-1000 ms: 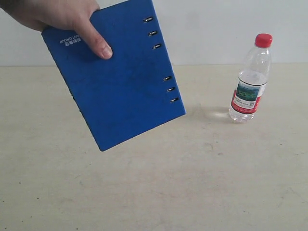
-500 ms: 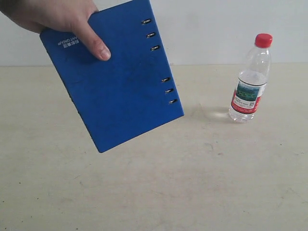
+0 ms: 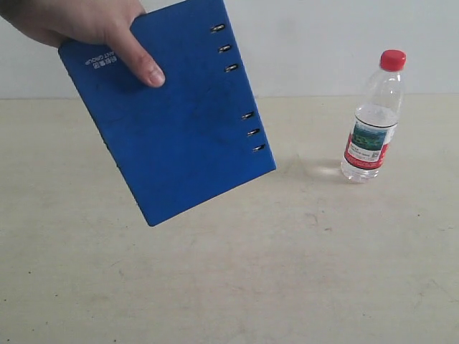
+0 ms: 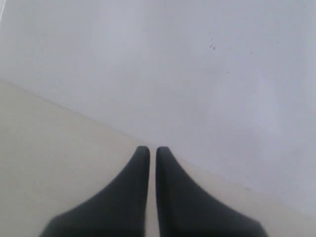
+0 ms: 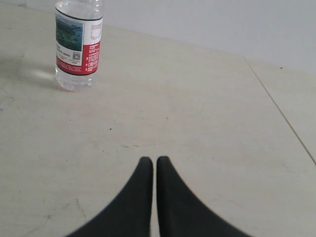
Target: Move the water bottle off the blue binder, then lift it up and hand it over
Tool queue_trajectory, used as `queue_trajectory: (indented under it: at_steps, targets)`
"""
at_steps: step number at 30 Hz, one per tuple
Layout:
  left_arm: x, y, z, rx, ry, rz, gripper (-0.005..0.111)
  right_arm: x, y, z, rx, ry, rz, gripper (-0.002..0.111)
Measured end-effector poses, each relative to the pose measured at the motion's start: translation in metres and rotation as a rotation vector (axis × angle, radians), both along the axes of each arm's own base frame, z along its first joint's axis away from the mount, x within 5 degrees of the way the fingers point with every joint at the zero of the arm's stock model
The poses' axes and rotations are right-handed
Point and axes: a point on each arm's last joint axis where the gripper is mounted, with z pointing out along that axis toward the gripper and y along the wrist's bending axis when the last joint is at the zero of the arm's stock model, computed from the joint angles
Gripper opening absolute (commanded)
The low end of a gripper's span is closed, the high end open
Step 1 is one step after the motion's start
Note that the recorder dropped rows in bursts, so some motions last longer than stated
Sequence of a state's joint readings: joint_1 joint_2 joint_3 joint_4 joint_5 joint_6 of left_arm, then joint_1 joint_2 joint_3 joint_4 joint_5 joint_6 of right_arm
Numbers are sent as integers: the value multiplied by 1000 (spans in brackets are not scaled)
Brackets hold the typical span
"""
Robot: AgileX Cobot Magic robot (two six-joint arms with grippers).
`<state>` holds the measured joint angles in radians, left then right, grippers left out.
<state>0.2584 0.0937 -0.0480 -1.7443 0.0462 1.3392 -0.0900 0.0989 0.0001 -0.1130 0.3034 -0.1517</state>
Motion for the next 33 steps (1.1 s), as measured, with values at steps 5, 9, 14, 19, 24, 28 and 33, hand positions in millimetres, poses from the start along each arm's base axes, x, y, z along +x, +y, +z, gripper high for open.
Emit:
queue_trajectory:
  at_steps: [5,9,14,19,24,28,33]
  targets:
    - [-7,-4,38,77,-96,-15,5,0,0,0,0,-3,0,0]
    - [-14,-4,62,89,-141,5,5,0,0,0,0,-3,0,0]
    - [-18,-1,68,83,-125,48,5,0,0,0,0,-3,0,0]
    - [-14,4,47,51,9,80,5,0,0,0,0,-3,0,0]
    - [-10,6,16,33,116,89,5,0,0,0,0,-3,0,0]
    - [-10,6,-28,-3,229,93,5,0,0,0,0,-3,0,0]
    - [-9,3,-38,54,289,28,5,0,0,0,0,-3,0,0]
